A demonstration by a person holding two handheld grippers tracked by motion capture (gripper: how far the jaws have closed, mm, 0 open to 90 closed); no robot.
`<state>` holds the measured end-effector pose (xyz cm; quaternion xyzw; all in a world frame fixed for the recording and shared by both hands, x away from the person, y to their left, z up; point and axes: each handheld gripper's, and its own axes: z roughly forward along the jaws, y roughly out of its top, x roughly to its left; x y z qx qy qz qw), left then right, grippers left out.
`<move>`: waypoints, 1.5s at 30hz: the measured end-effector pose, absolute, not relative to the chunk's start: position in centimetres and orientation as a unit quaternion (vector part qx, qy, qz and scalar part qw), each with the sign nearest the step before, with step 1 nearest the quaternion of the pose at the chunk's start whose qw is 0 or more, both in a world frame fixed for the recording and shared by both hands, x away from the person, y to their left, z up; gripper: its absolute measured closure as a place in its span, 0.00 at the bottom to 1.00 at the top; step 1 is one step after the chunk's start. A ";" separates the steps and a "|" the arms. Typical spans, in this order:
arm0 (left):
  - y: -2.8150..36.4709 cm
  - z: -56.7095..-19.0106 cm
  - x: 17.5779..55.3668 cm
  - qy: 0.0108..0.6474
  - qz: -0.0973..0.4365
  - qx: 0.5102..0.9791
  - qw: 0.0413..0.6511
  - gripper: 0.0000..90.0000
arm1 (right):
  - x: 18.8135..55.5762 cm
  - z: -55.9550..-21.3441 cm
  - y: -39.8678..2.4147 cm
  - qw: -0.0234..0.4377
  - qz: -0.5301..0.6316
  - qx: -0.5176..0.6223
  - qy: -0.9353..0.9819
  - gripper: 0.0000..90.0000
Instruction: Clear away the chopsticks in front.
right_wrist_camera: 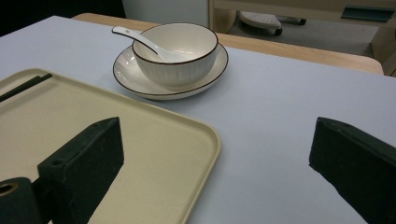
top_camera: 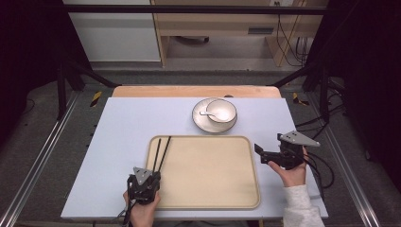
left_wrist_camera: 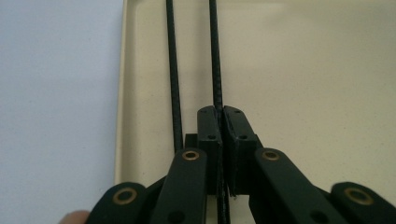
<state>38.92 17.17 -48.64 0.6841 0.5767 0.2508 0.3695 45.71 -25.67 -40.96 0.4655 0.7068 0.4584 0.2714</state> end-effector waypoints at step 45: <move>24.3 -45.4 45.3 0.508 0.238 0.707 0.432 0.18 | 45.7 -41.9 -26.8 0.270 0.454 0.484 0.698 0.03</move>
